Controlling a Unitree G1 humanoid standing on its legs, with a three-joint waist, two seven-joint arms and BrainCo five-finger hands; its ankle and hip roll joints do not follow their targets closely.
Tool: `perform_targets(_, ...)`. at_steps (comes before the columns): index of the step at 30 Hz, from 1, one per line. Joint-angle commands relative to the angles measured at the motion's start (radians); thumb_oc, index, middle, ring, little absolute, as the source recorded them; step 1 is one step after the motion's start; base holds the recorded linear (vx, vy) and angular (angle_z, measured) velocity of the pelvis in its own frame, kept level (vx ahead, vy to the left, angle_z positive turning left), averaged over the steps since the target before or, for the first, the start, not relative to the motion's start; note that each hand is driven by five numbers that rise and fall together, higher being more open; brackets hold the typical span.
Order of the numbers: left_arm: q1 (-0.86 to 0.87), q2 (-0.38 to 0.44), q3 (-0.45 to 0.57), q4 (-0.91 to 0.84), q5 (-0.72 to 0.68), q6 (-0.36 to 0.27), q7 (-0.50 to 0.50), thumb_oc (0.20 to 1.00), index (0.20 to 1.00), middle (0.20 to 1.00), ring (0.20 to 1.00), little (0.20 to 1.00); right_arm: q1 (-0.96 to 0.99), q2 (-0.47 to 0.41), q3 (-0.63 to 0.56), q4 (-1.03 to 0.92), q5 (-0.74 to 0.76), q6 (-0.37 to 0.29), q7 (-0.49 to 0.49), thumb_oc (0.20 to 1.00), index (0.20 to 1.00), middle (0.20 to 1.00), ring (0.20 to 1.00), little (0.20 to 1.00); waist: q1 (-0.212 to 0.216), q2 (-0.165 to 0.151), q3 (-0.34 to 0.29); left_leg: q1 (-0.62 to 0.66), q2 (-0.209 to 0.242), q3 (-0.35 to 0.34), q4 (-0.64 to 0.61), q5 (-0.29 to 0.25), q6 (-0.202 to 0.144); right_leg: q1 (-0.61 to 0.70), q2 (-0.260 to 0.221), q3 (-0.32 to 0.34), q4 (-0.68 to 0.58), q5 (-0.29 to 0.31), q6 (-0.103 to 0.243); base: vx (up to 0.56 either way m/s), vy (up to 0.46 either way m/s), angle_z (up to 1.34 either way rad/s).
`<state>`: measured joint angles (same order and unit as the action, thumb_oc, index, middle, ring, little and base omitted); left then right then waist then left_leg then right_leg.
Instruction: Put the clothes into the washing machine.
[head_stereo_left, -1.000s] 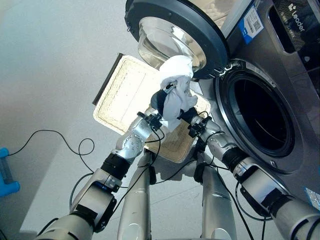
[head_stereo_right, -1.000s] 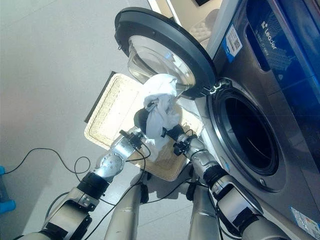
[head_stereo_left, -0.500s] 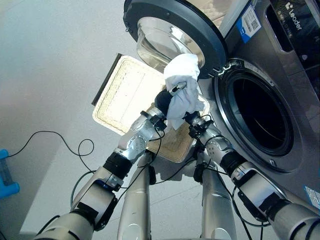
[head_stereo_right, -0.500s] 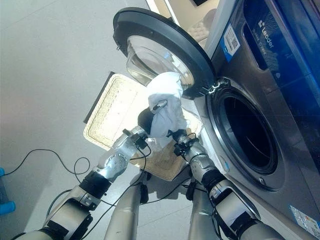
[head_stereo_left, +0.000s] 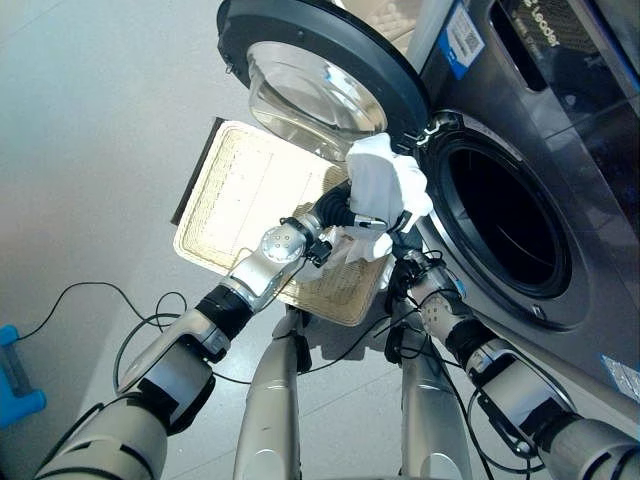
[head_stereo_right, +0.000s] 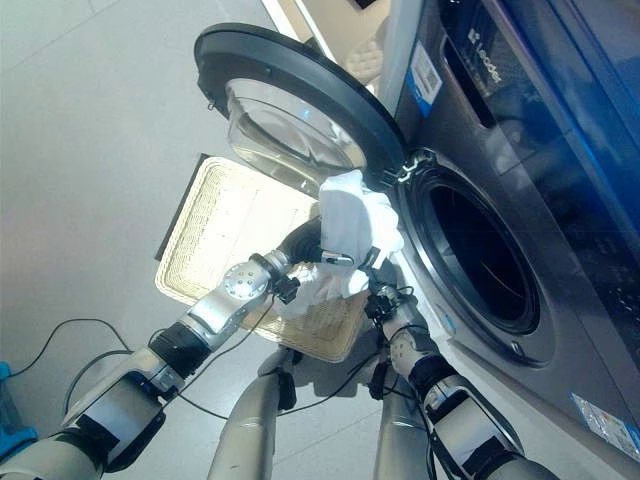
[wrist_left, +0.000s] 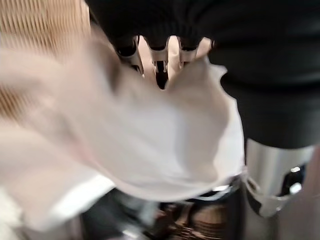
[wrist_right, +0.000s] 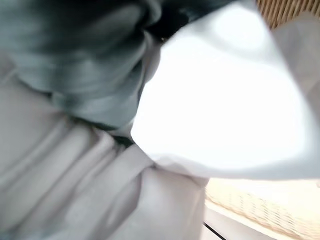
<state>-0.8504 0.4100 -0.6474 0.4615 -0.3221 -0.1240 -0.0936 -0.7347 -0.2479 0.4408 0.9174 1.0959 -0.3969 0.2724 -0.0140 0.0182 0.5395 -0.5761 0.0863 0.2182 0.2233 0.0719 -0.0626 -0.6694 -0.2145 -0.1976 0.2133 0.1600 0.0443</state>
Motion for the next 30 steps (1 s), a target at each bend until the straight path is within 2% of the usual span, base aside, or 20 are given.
perform_targets(1,0.050,0.019,-0.013,-0.001,0.141,-0.028,0.089,1.000,1.000,1.000,1.000,1.000,-0.054,-0.060,-0.112,-0.080,0.073,-0.147,-0.017,0.200,0.200,0.200,0.200,0.200,-0.022,0.105,-0.019,-0.013,-0.068,0.064,0.014,-0.056,-0.018,0.021,0.033,-0.058,0.076,-0.116,0.080,0.01,0.089,-0.10)
perform_targets(7,0.063,0.032,-0.010,0.020,0.164,-0.023,0.188,1.000,1.000,1.000,1.000,1.000,-0.008,-0.087,-0.175,-0.033,0.072,-0.187,-0.073,0.200,0.200,0.200,0.200,0.200,-0.037,0.121,-0.019,-0.010,-0.064,0.081,0.020,-0.063,-0.020,0.012,0.031,-0.045,0.084,-0.124,0.083,0.01,0.056,-0.10)
perform_targets(13,0.085,0.043,-0.002,0.034,0.159,-0.026,0.212,1.000,1.000,1.000,1.000,1.000,0.002,-0.118,-0.249,0.028,0.082,-0.238,-0.130,0.200,0.200,0.200,0.200,0.200,-0.038,0.133,-0.019,-0.010,-0.064,0.084,0.024,-0.067,-0.021,0.009,0.029,-0.041,0.089,-0.128,0.085,0.00,0.016,-0.06)
perform_targets(14,0.087,0.047,-0.001,0.035,0.150,-0.018,0.218,1.000,1.000,1.000,1.000,1.000,-0.010,-0.133,-0.279,0.050,0.069,-0.258,-0.173,0.200,0.200,0.200,0.200,0.200,-0.037,0.138,-0.019,-0.011,-0.065,0.084,0.026,-0.069,-0.020,0.007,0.029,-0.040,0.092,-0.129,0.086,0.00,-0.001,-0.05)
perform_targets(17,0.088,0.053,-0.001,0.040,0.142,-0.011,0.220,1.000,1.000,1.000,1.000,1.000,-0.023,-0.151,-0.315,0.071,0.117,-0.278,-0.186,0.200,0.200,0.200,0.200,0.200,-0.035,0.141,-0.019,-0.013,-0.066,0.083,0.028,-0.071,-0.020,0.006,0.029,-0.042,0.093,-0.130,0.086,0.00,-0.003,-0.01)
perform_targets(23,0.077,0.079,-0.022,0.042,0.120,0.025,0.219,1.000,1.000,1.000,1.000,1.000,-0.070,-0.180,-0.420,0.118,0.295,-0.316,-0.218,0.200,0.200,0.200,0.200,0.200,-0.028,0.140,-0.019,-0.025,-0.068,0.073,0.038,-0.079,-0.019,-0.001,0.029,-0.045,0.103,-0.130,0.090,0.00,-0.028,0.00)
perform_targets(24,0.071,0.086,-0.031,0.046,0.113,0.030,0.219,1.000,1.000,1.000,1.000,1.000,-0.082,-0.190,-0.454,0.145,0.381,-0.313,-0.198,0.200,0.200,0.200,0.200,0.200,-0.025,0.138,-0.019,-0.027,-0.069,0.068,0.040,-0.082,-0.017,-0.003,0.028,-0.047,0.105,-0.128,0.092,0.01,-0.059,0.00)
perform_targets(26,0.064,0.089,-0.035,0.049,0.105,0.032,0.223,1.000,1.000,1.000,1.000,1.000,-0.096,-0.196,-0.475,0.163,0.438,-0.310,-0.181,0.200,0.200,0.200,0.200,0.200,-0.023,0.138,-0.019,-0.038,-0.069,0.067,0.041,-0.077,-0.015,-0.013,0.026,-0.049,0.104,-0.119,0.090,-0.01,-0.039,-0.01)
perform_targets(30,0.050,0.099,-0.062,0.048,0.080,0.039,0.228,1.000,1.000,1.000,1.000,1.000,-0.134,-0.221,-0.536,0.205,0.659,-0.303,-0.101,0.200,0.200,0.200,0.200,0.200,-0.015,0.142,-0.019,-0.051,-0.073,0.060,0.053,-0.086,-0.012,-0.024,0.017,-0.053,0.113,-0.114,0.093,0.00,-0.027,0.00)
